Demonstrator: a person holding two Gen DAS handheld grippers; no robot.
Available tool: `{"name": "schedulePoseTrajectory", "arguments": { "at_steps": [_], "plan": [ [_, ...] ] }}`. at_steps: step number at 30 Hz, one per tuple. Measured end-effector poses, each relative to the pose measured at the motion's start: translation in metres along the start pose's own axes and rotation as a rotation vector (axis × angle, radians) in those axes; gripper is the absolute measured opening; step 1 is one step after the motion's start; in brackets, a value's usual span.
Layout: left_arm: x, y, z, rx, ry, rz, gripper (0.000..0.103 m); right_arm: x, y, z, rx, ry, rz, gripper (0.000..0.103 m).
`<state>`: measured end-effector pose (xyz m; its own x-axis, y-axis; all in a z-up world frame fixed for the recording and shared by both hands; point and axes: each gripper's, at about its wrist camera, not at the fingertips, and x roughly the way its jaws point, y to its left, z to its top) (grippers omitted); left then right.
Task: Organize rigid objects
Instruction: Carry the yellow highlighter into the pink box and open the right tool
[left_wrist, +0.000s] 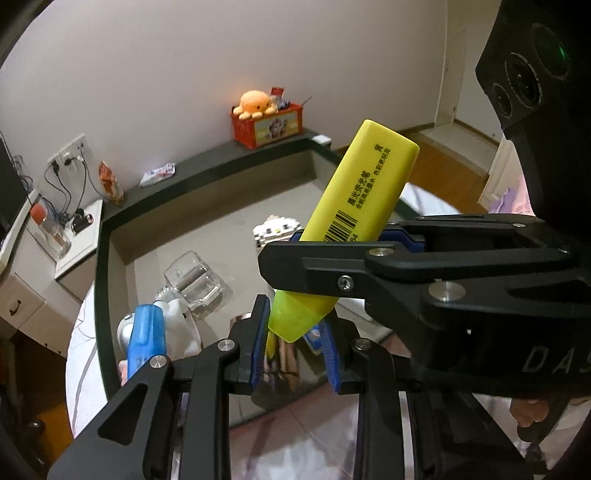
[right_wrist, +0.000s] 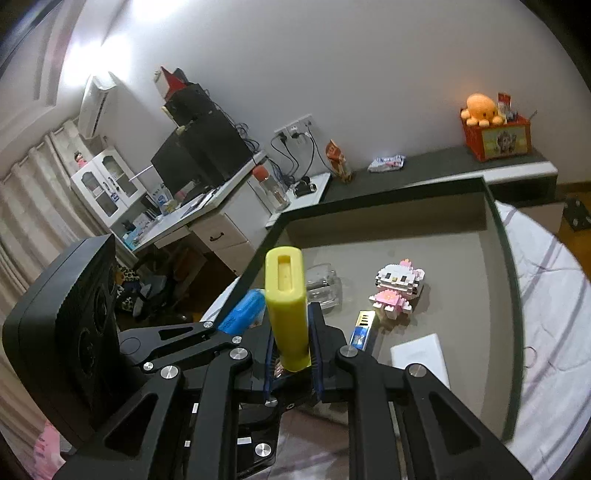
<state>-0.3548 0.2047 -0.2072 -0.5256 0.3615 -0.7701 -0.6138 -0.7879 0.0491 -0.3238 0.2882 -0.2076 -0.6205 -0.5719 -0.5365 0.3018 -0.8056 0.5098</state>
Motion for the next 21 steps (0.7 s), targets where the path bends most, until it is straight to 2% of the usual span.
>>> {"name": "schedulePoseTrajectory", "arguments": {
  "at_steps": [4,6,8,9,10,12,14,17,19,20,21],
  "plan": [
    [0.007,0.008,0.003,-0.021,0.000,0.005,0.029,0.015,-0.011,0.001,0.032,0.025,0.017,0.018],
    [0.013,0.012,0.006,-0.034,0.011,0.023,0.034,0.018,-0.015,0.002,0.042,0.024,0.022,0.018],
    [0.014,0.014,0.005,-0.046,0.008,0.055,0.045,0.020,-0.019,0.002,0.056,0.019,0.024,0.020],
    [0.015,0.017,0.005,-0.061,0.006,0.062,0.049,0.021,-0.020,0.003,0.058,0.015,0.009,0.027],
    [0.016,0.019,0.005,-0.072,0.006,0.066,0.054,0.021,-0.021,0.003,0.059,0.012,-0.006,0.039],
    [0.017,0.022,0.005,-0.084,0.011,0.086,0.065,0.019,-0.024,0.004,0.069,-0.004,-0.035,0.054],
    [0.017,0.023,0.005,-0.087,0.004,0.098,0.075,0.016,-0.026,0.005,0.075,-0.022,-0.046,0.058],
    [0.017,0.028,0.006,-0.106,0.002,0.103,0.080,0.013,-0.022,0.007,0.062,-0.034,-0.080,0.062],
    [0.014,0.026,0.004,-0.106,0.001,0.117,0.085,0.010,-0.019,0.009,0.052,-0.050,-0.113,0.078],
    [0.012,0.024,0.004,-0.104,0.000,0.139,0.094,0.007,-0.017,0.010,0.046,-0.062,-0.131,0.081],
    [0.006,0.021,0.001,-0.100,-0.010,0.170,0.097,0.002,-0.014,0.012,0.038,-0.081,-0.150,0.081]
  ]
}}
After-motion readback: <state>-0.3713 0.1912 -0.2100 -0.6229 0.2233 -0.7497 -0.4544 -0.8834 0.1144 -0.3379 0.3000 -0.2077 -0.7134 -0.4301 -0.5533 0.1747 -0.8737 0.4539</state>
